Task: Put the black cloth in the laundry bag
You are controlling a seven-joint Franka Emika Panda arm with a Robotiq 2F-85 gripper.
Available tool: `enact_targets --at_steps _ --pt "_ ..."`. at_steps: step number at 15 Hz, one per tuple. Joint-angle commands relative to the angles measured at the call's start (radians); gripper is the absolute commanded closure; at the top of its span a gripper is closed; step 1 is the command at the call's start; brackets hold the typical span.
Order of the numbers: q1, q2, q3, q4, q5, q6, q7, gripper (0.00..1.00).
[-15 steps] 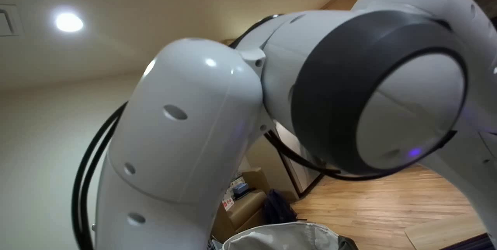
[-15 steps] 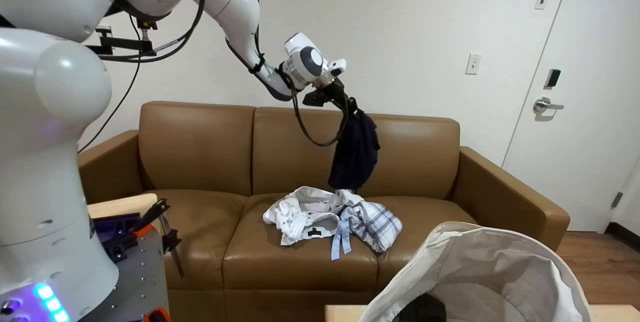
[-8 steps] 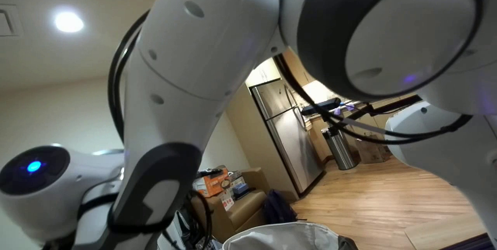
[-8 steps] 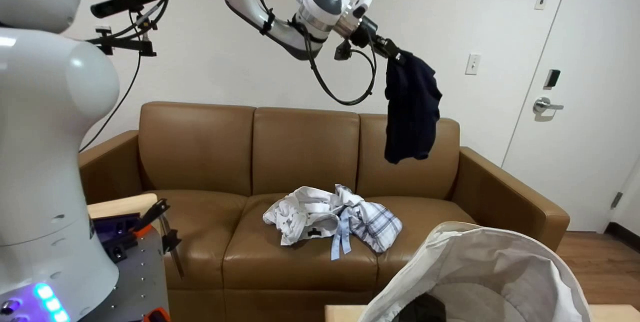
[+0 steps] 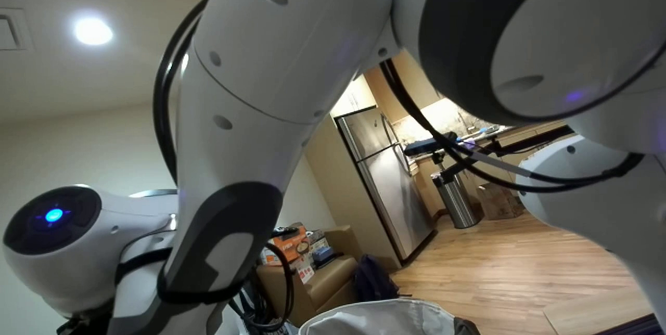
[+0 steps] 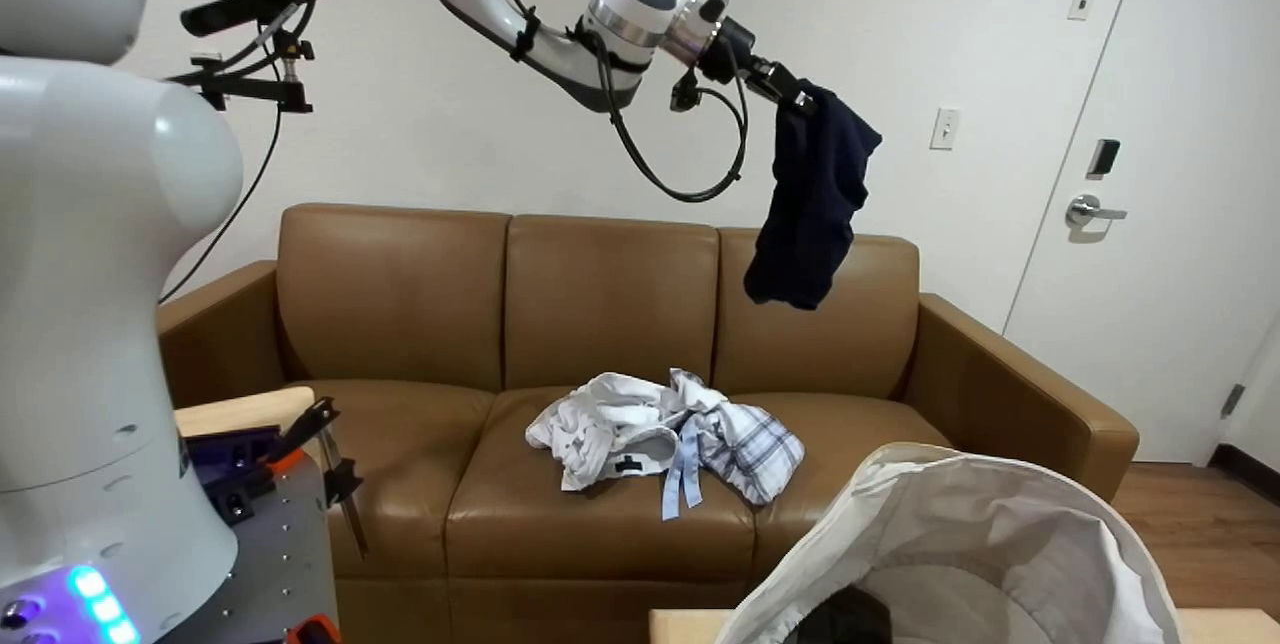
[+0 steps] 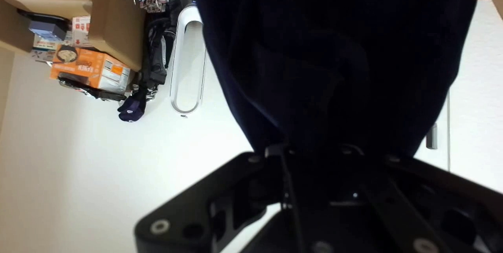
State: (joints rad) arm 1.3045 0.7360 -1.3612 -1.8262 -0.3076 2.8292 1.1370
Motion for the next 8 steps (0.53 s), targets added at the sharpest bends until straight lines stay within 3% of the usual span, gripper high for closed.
enact_targets --at_steps 1,8 --pt "-0.017 -0.003 -0.004 0.038 0.074 -0.029 0.003 0.97" --pt "0.084 -0.046 -0.251 -0.102 0.242 -0.028 0.098 0.97"
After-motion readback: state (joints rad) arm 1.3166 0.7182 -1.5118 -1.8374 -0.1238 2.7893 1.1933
